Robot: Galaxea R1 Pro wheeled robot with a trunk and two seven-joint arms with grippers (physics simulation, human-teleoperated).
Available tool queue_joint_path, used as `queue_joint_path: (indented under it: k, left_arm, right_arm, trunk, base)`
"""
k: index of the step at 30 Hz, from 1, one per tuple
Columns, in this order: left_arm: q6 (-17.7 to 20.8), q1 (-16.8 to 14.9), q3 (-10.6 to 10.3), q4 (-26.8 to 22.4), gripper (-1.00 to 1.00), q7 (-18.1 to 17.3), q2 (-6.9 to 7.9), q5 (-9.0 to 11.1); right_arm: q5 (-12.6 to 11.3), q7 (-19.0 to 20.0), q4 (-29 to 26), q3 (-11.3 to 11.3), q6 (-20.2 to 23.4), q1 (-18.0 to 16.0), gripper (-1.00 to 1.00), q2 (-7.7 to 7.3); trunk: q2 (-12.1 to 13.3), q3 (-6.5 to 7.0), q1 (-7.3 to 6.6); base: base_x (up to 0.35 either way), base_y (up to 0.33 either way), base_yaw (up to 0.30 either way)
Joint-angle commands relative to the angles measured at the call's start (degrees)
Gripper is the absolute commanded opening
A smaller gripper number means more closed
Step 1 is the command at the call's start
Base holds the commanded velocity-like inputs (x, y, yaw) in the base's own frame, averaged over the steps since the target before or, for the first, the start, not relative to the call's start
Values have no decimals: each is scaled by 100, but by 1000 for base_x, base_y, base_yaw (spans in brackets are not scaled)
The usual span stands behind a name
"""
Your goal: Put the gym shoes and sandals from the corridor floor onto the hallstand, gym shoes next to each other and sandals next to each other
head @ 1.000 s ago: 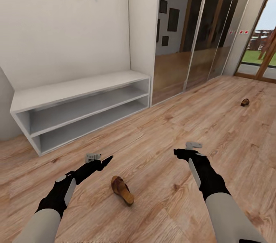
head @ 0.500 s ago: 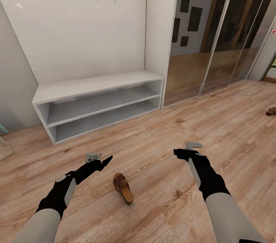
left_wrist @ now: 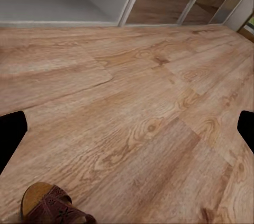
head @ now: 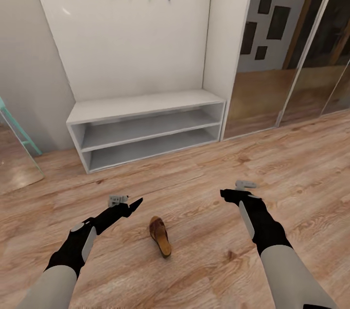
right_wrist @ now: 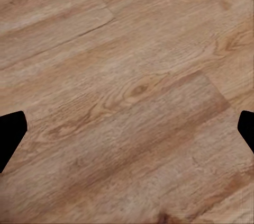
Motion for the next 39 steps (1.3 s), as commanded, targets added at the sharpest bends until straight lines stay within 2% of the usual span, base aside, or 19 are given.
queue_joint_path:
  k: [1, 39]
  left_arm:
    - [6, -6, 21, 2, 100, -32, -4, -15]
    - [6, -6, 37, 2, 100, -32, 0, -15]
  right_arm:
    - [18, -1, -10, -13, 31, -1, 100, 4]
    - [18, -1, -9, -17, 31, -1, 100, 2]
  trunk:
    - [-2, -5, -1]
    - [-2, -5, -1]
  base:
    - [0, -19, 297]
    - [0, -1, 295]
